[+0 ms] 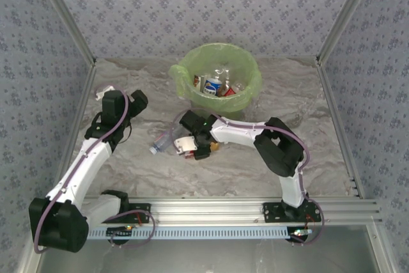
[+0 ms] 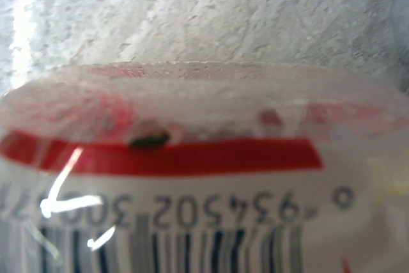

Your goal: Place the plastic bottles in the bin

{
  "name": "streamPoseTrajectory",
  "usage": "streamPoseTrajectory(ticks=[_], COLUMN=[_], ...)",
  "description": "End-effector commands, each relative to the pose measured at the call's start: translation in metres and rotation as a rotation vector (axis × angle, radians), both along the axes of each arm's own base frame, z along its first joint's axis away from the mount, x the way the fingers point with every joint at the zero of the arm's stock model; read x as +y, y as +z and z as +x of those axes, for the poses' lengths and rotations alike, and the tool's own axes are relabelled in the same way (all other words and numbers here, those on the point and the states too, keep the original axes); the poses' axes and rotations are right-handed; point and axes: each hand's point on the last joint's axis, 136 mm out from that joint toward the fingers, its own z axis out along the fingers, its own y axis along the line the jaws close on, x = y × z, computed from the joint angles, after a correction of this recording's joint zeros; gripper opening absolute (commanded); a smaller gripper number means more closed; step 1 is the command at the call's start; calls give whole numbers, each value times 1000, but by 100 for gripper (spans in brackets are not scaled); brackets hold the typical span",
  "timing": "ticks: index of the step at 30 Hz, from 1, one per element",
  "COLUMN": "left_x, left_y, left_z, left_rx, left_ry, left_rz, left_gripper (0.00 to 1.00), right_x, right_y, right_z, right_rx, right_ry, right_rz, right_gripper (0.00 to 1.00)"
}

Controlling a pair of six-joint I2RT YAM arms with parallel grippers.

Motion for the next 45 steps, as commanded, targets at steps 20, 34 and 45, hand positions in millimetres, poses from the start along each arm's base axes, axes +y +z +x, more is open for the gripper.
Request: streamPoseTrajectory(ticks=[20, 34, 45], left_x=[-9, -15, -15], left_y=[5, 3, 1], left_z=[12, 13, 13], left_rx=[-20, -16, -37], left_ry=[-26, -57, -70], left_rz=[-46, -59, -43], left_gripper=[99, 99, 99], right_x=[-3, -61, -98], right_y=[193, 302, 390], right_z=[-2, 31, 63], right_rx=[-46, 9, 3], right_ry=[-185, -446, -524], right_rz=[556, 903, 1174], right_gripper=[46, 47, 46])
